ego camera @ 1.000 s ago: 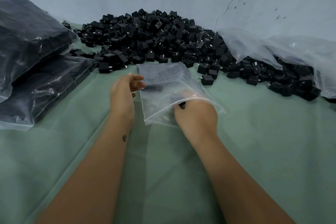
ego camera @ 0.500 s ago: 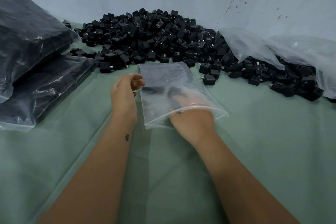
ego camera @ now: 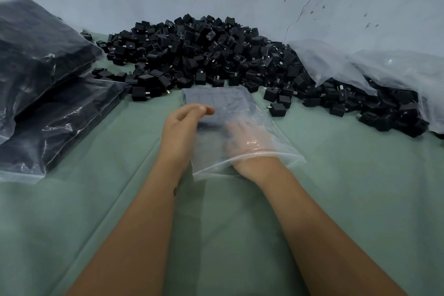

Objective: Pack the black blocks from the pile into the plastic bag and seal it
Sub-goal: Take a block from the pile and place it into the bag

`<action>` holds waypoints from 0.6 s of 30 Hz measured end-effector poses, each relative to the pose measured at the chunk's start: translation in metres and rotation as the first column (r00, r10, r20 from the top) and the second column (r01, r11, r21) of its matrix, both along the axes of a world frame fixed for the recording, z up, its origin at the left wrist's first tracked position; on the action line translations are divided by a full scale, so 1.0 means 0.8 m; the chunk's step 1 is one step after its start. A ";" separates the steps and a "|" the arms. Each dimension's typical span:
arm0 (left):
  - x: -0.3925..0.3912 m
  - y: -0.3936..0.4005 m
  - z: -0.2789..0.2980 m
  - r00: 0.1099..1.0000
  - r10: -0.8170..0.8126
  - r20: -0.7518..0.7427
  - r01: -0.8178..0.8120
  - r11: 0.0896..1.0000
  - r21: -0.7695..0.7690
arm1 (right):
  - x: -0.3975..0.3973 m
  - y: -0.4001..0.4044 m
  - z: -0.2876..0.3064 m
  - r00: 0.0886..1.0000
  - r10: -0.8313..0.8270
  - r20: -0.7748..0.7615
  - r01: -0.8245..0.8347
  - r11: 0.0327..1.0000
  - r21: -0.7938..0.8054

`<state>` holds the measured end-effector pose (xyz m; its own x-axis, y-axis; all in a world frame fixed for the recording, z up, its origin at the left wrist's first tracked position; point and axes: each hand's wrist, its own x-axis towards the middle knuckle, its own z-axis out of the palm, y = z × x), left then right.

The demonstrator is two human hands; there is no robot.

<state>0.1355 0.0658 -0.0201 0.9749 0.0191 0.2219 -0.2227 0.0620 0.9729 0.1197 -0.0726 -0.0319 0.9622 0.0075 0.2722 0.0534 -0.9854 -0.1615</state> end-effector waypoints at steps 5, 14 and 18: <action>0.006 -0.006 -0.017 0.973 -0.220 0.064 0.160 0.855 0.494 | -0.051 0.005 0.029 0.974 0.144 -0.174 -0.161 0.983 -0.087; 0.016 -0.007 -0.034 0.950 -0.244 0.195 -0.051 0.494 0.868 | -0.035 -0.049 0.086 0.894 -0.205 0.397 0.000 0.888 0.459; 0.016 -0.006 -0.037 0.951 -0.238 0.198 -0.051 0.511 0.858 | 0.026 -0.106 0.046 0.962 -0.270 0.025 0.148 0.598 0.788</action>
